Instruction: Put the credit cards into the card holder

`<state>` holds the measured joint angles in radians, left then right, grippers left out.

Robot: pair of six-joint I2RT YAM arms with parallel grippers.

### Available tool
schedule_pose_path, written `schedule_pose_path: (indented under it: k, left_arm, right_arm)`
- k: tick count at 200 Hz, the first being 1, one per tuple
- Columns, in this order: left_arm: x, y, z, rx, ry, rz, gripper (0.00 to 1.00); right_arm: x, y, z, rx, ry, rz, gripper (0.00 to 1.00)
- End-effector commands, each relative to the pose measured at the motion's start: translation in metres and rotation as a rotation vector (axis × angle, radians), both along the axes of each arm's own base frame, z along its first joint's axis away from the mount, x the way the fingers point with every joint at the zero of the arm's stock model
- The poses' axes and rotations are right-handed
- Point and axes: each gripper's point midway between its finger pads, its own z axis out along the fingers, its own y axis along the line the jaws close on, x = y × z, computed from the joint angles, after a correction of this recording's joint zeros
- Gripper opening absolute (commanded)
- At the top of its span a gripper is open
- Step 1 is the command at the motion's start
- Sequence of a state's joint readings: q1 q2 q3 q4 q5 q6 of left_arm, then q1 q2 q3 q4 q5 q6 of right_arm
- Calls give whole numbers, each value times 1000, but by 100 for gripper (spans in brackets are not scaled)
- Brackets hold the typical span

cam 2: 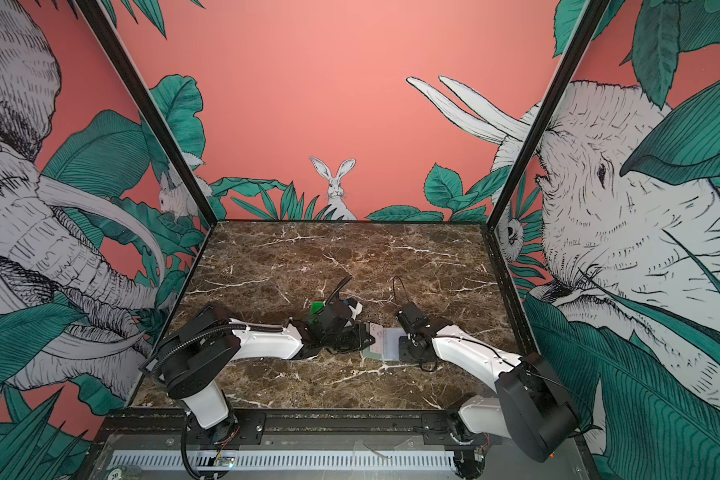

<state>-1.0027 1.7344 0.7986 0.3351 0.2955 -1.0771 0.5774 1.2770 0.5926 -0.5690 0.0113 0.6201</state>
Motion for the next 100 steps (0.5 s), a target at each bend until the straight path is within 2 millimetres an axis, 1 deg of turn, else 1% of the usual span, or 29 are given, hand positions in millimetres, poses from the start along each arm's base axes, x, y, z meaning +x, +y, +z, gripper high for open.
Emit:
schedule_pose_path:
  k: [1, 28, 71, 100]
  left_arm:
    - [0, -5, 5, -29, -3, -1, 0]
    - [0, -9, 4, -41, 2, -5, 0]
    - [-3, -6, -4, -14, 9, -10, 0]
    - [-5, -10, -6, -22, 19, -19, 0]
  right_arm:
    - [-1, -1, -2, 0, 1, -2, 14]
    - [-1, -2, -2, -2, -2, 0, 13]
    - [-2, -2, -2, -2, -2, 3, 13]
    - [-1, -1, -2, 6, -5, 7, 13]
